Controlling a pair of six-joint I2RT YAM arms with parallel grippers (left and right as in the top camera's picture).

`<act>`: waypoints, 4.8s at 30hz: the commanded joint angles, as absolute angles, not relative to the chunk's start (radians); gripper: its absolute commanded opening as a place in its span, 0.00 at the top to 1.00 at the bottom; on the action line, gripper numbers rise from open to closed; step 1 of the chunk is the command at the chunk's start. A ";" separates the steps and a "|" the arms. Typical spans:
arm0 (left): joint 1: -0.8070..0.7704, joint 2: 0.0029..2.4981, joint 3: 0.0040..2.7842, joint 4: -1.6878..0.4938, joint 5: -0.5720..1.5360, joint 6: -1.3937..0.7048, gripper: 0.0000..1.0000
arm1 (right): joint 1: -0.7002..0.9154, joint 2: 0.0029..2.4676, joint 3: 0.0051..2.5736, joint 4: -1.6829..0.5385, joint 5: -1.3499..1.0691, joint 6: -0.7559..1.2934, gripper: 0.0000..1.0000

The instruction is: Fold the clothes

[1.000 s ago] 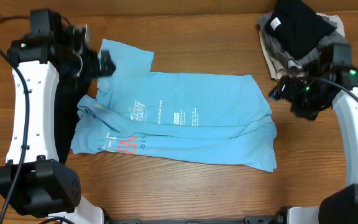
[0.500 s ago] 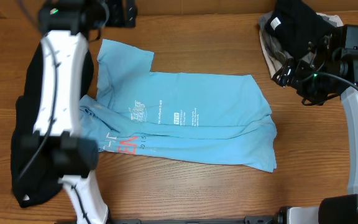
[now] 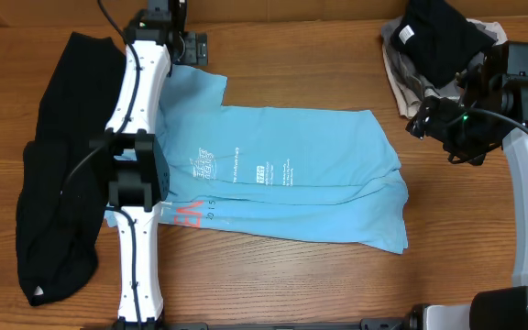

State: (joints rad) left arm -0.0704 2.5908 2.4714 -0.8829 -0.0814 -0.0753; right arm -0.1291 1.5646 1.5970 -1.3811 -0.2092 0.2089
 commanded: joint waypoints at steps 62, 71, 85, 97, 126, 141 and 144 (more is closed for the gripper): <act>-0.068 2.488 2.648 -1.246 -0.103 -0.087 0.96 | 0.023 1.977 1.570 -0.923 -0.052 0.181 0.34; -0.068 2.410 2.648 -1.310 -0.104 -0.091 0.96 | 0.023 2.122 1.570 -0.820 -0.052 0.181 0.36; -0.069 2.406 2.648 -1.353 -0.100 -0.090 0.96 | 0.023 2.172 1.570 -0.792 -0.054 0.182 0.71; -0.066 2.406 2.648 -1.399 -0.104 -0.089 0.96 | 0.023 2.172 1.570 -0.817 -0.101 0.183 0.96; -0.066 2.406 2.648 -1.412 -0.107 -0.082 0.96 | 0.183 2.024 1.610 -1.073 0.029 0.170 0.96; -0.066 2.406 2.648 -1.413 -0.107 -0.082 0.96 | 0.427 2.024 1.485 -1.231 0.028 0.350 0.88; -0.066 2.406 2.648 -1.413 -0.107 -0.082 0.96 | 0.429 2.012 1.489 -1.232 0.016 0.353 0.73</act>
